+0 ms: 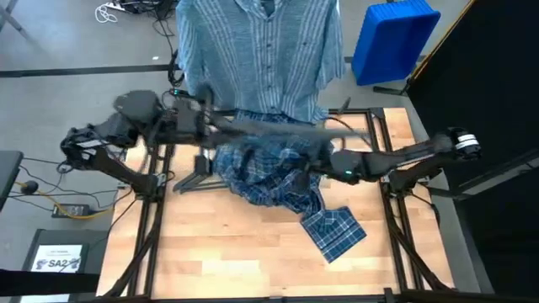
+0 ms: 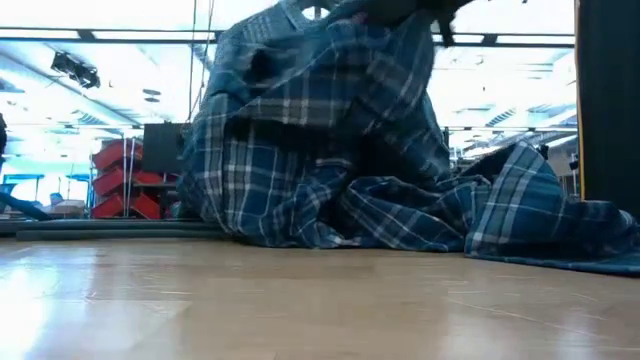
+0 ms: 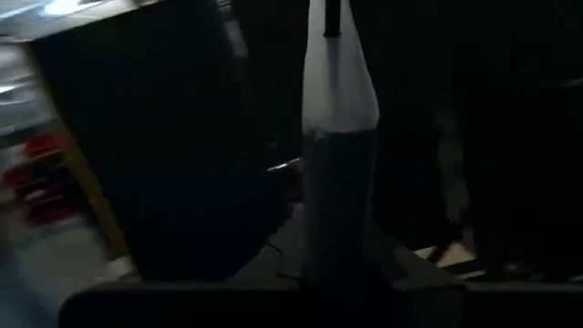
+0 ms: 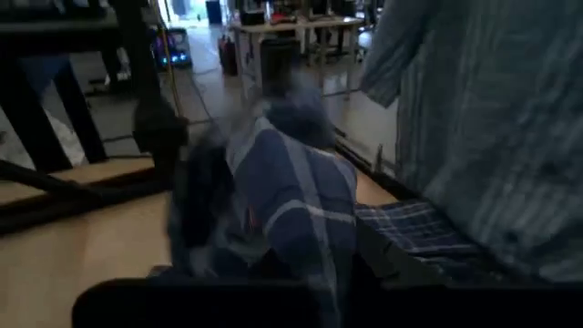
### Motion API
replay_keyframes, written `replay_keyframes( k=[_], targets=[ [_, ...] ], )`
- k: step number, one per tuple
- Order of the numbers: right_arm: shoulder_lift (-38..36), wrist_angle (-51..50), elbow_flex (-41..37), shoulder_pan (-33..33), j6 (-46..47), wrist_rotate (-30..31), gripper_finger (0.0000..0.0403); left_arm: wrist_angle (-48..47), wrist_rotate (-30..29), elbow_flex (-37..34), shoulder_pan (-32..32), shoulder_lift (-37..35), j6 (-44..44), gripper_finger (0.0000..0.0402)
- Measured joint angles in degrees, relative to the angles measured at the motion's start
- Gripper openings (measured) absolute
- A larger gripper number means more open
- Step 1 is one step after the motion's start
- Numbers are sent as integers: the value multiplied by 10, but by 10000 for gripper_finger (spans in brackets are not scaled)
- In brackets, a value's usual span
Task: Hang clothes
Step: Remove the black hanger from the blue shirt
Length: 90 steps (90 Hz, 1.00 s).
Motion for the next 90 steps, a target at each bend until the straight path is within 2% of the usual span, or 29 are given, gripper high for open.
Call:
replay_keyframes(
  k=[14,25,32,43,51,64,81,90],
  targets=[
    [-67,-97,0,123,47,157,0,-103,-77,-5,0,-48,-17,18],
    [-103,-100,0,228,53,275,0,-172,-136,-33,0,-76,-46,17],
    [-116,-73,0,281,41,322,0,-203,-165,-57,5,-91,-72,17],
    [-116,-17,0,326,-28,352,0,-201,-166,-109,31,-114,-91,17],
    [-116,19,0,341,-66,347,0,-196,-133,-157,63,-124,-103,17],
    [-115,56,0,362,-115,350,0,-175,-15,-262,134,-133,-133,17],
    [-115,66,0,387,-141,393,0,-56,126,-423,248,-157,-169,16],
    [-116,77,0,407,-160,430,0,-33,184,-487,316,-174,-194,16]
  ],
)
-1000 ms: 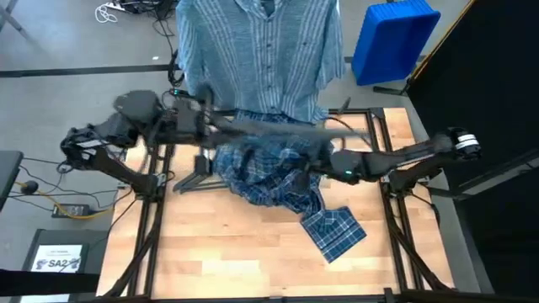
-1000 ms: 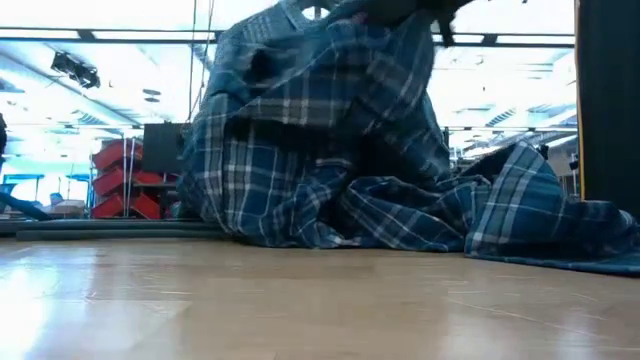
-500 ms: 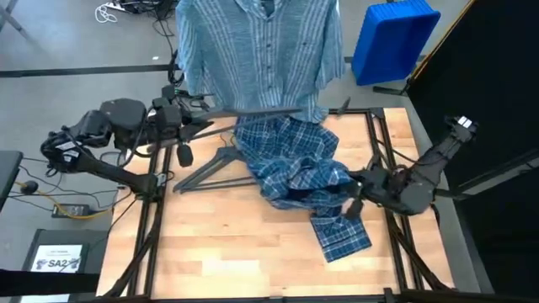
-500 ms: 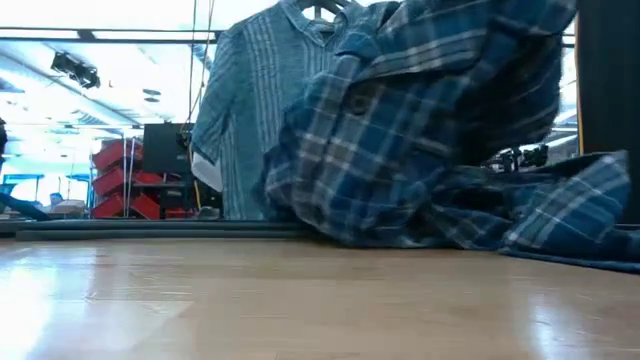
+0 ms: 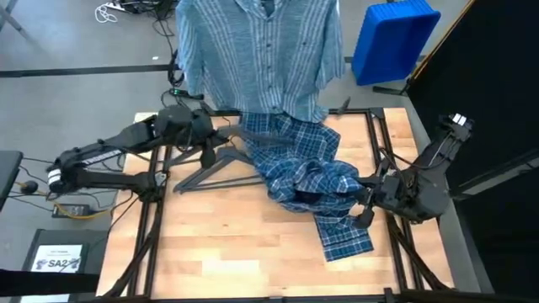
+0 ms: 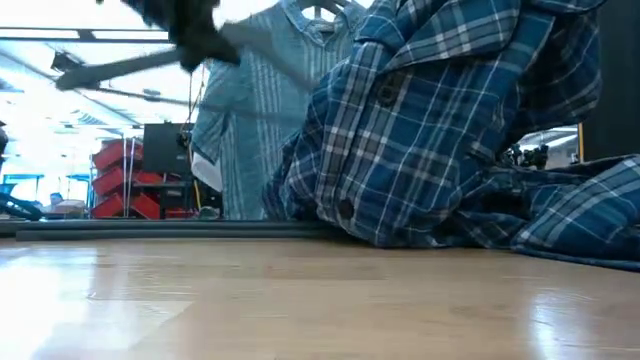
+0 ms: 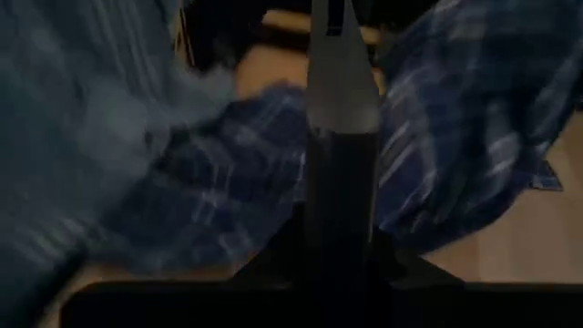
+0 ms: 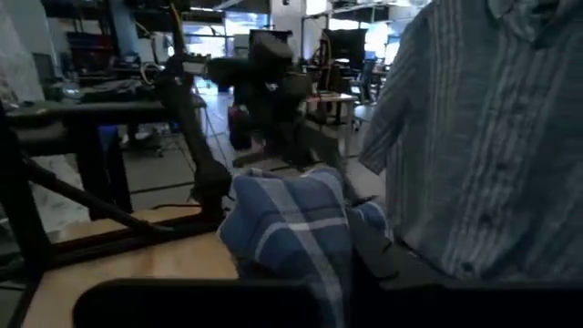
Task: Hang clothes
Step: Remove the black hanger from the blue shirt
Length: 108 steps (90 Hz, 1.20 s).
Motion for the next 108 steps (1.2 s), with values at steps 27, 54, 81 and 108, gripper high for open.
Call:
replay_keyframes(
  k=[27,54,81,108],
  targets=[
    [2,181,6,27,-189,77,0,30,97,-146,81,-7,-48,16],
    [3,195,6,8,-209,76,0,113,100,-245,104,6,-71,22],
    [3,195,6,1,-226,75,0,26,35,-244,109,6,-29,89],
    [3,195,6,-3,-228,75,0,-22,-10,-212,109,6,-1,177]
  ],
)
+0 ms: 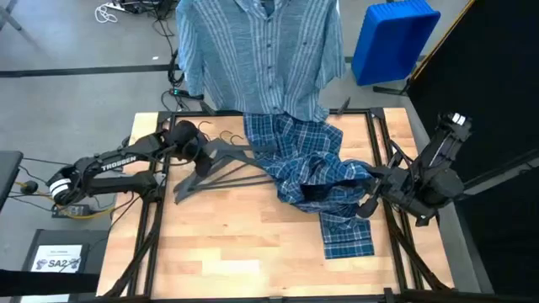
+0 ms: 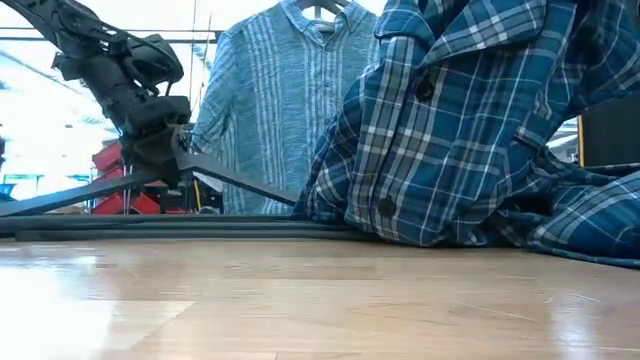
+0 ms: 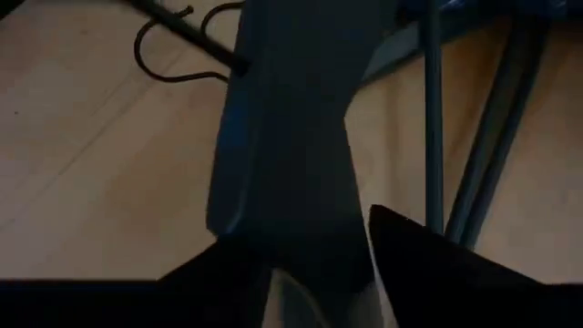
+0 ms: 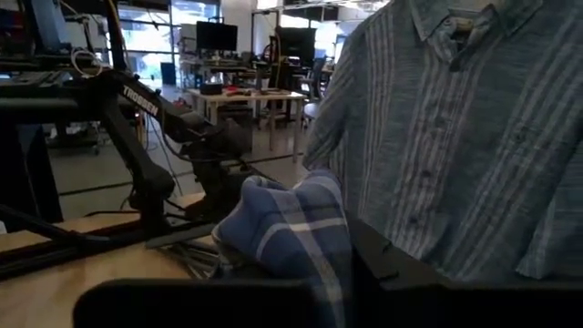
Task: Hang clothes
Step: Remove the black hanger from the blue shirt
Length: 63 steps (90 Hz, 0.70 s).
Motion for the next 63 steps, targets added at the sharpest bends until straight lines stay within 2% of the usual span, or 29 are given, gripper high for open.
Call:
replay_keyframes(
  k=[16,31,36,40,46,54,63],
  targets=[
    [0,0,0,0,0,0,0,-30,-52,24,0,0,14,219],
    [0,0,0,0,0,0,0,-94,-160,68,0,0,32,241],
    [0,0,0,0,0,0,0,-92,-174,77,0,-1,32,243],
    [0,0,0,0,0,0,0,-93,-158,87,0,-1,45,244],
    [0,0,0,-2,0,0,0,-70,-95,98,-7,-1,59,244],
    [0,0,0,-8,0,-4,0,10,-1,98,-33,-2,77,244],
    [0,6,0,-18,0,-31,0,110,41,93,-79,2,113,244]
  ],
)
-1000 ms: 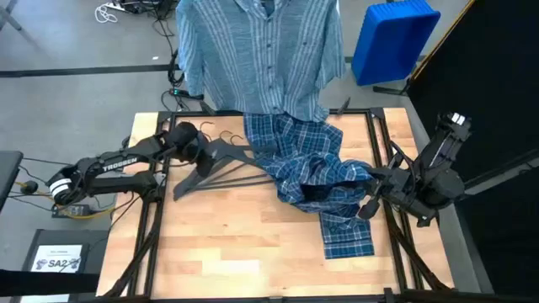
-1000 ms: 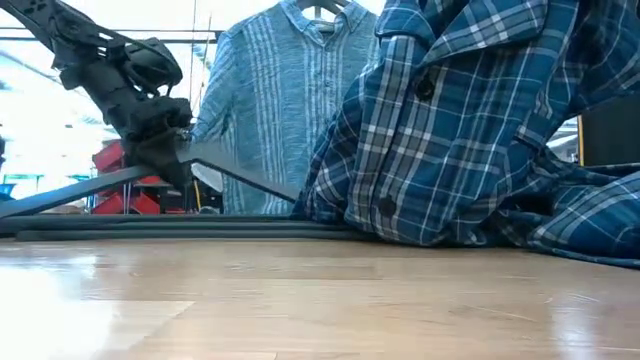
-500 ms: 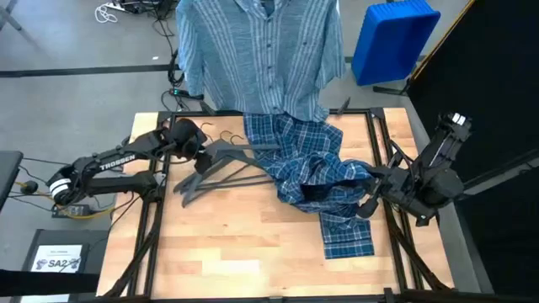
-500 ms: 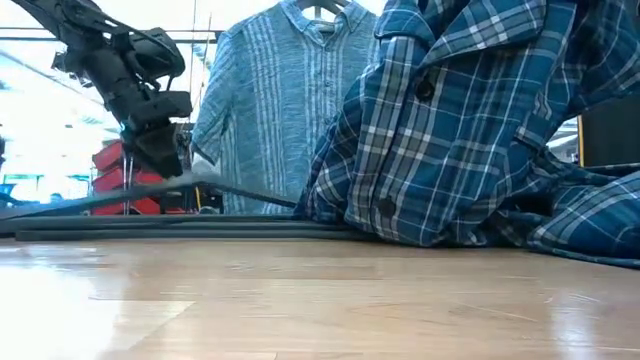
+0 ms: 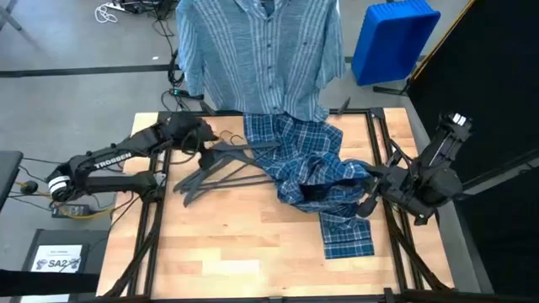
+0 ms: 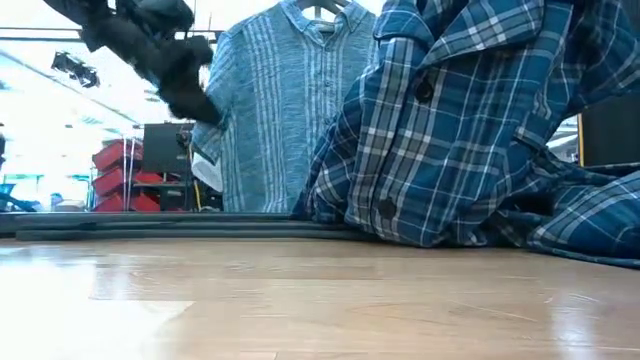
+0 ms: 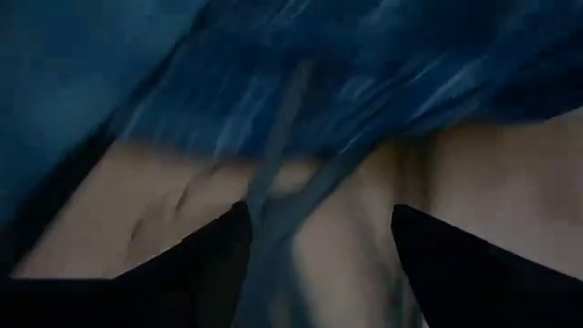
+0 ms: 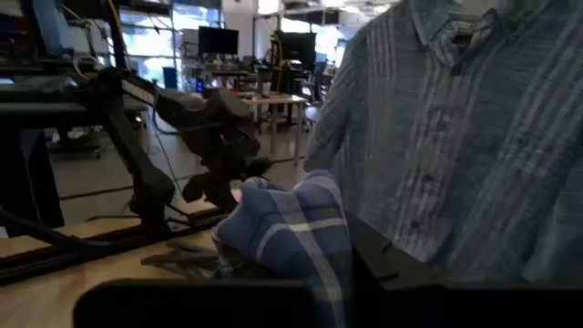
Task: Hang clothes
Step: Remove the black hanger from the blue shirt
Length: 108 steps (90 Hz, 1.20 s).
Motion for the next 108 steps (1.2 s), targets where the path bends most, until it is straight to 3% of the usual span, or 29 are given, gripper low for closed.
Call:
replay_keyframes(
  k=[18,32,40,53,75,88,108],
  targets=[
    [0,44,0,-34,-30,-67,0,151,4,-1,-99,50,67,254],
    [0,80,0,-55,-63,-116,0,267,-16,-1,-155,148,111,270],
    [0,87,0,-55,-67,-132,0,328,-29,0,-163,212,113,282],
    [0,89,0,-54,-68,-132,0,347,-26,32,-165,305,109,306],
    [0,91,0,-55,-67,-171,0,407,-65,128,-164,472,117,329],
    [0,129,0,-54,-72,-268,0,450,-35,205,-185,537,136,280],
    [0,131,40,-50,-124,-265,0,440,5,314,-255,551,144,113]
  ],
)
